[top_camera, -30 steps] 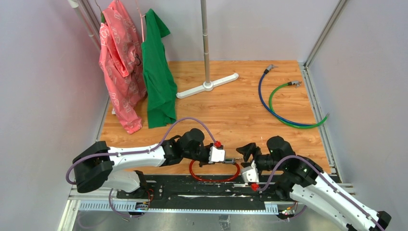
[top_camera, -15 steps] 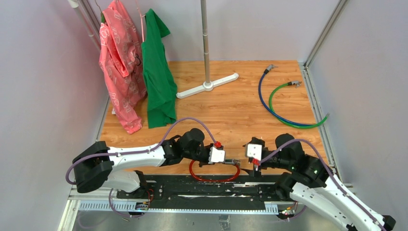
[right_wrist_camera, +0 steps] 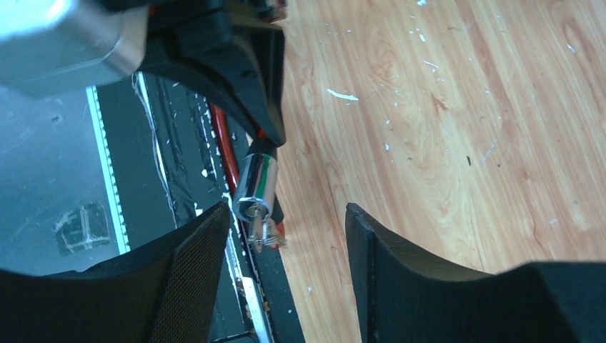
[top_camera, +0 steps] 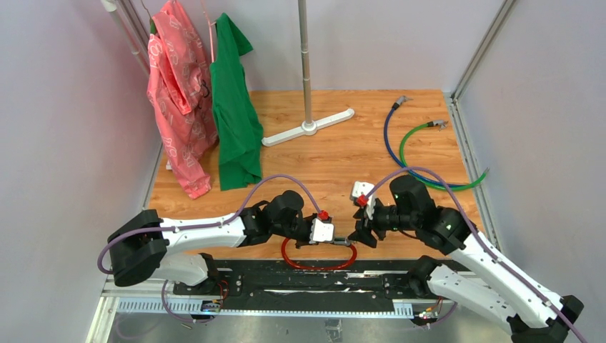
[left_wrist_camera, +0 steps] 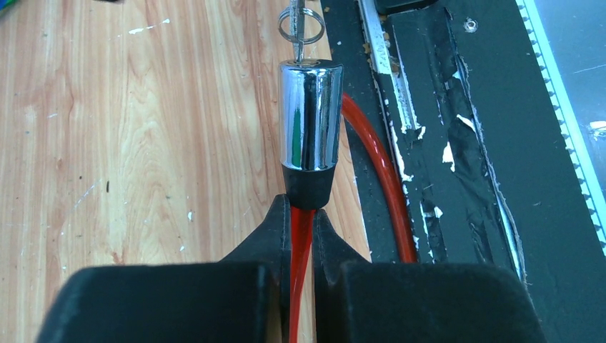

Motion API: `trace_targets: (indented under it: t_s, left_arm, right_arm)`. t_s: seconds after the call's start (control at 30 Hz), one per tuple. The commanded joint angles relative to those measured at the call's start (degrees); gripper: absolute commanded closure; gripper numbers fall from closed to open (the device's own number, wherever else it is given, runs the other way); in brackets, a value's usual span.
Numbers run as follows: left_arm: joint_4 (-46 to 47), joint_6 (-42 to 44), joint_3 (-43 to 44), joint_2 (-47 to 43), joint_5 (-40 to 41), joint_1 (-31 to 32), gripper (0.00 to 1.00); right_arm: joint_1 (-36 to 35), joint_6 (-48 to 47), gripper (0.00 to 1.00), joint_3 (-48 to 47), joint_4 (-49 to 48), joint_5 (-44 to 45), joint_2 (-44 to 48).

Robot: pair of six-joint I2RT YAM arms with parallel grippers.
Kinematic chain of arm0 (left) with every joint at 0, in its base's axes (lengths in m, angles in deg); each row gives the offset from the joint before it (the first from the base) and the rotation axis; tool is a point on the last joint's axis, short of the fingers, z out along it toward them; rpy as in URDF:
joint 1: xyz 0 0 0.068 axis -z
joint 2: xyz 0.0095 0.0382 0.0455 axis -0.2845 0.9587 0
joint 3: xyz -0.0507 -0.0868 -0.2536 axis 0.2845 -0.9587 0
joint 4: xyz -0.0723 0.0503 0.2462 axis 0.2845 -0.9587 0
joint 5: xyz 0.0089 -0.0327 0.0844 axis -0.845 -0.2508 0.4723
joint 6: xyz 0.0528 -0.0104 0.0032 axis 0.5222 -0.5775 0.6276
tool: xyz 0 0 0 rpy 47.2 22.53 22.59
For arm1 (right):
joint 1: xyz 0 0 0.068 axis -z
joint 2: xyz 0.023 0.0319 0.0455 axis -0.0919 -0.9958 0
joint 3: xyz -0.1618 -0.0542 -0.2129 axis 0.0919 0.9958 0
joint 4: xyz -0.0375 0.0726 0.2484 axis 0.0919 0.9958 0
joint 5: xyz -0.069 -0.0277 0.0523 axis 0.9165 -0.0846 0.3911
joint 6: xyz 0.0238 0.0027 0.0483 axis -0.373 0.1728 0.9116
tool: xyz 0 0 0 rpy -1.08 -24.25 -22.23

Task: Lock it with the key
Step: Lock the lock.

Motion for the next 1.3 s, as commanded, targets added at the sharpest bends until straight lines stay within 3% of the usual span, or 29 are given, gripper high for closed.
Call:
trace_targets:
  t_s: [0.0,0.1,0.2,0.43,0.57,0.67,0.97,1.27]
  left_arm:
    - [-8.11,-1.49,-1.91,0.56,-4.14,0.83,1.0]
    - [-7.92,-1.6,-2.05,0.6,-4.16,0.83,1.0]
    - [-7.74,-1.67,-2.23,0.47,-4.07,0.83,1.0]
    - [-7.8,-2.27,-2.21,0.42,-3.58,0.83,1.0]
    - [-7.8,-2.0,-2.22,0.05,-3.8,0.83,1.0]
    - [-7.8,-1.66,-2.36,-0.35,-3.6,0.74,1.0]
    - [-5.94,-2.02,-2.25,0.52,-4.83,0.74,1.0]
    - [-5.84,-1.97,-2.12,1.01,-4.73,0.74,1.0]
  right_arm:
    - [5.05,3.76,0.36,-5.72,4.89,-5.71,-2.4]
    - [5.45,3.24,0.44,-7.08,6.37,-7.93,-3.38]
    - [5.75,8.82,0.41,-7.41,3.03,-6.3,-2.08]
    - [7.55,47.58,0.42,-5.91,0.72,10.05,-3.49]
    - [7.69,65.45,0.5,-0.5,1.38,11.49,1.2]
    - [7.65,69.47,0.54,-1.01,8.44,13.29,3.39]
    - [7.04,74.24,0.51,1.23,10.47,-0.44,-1.23]
    - [4.65,74.26,0.52,0.05,17.54,1.99,0.26]
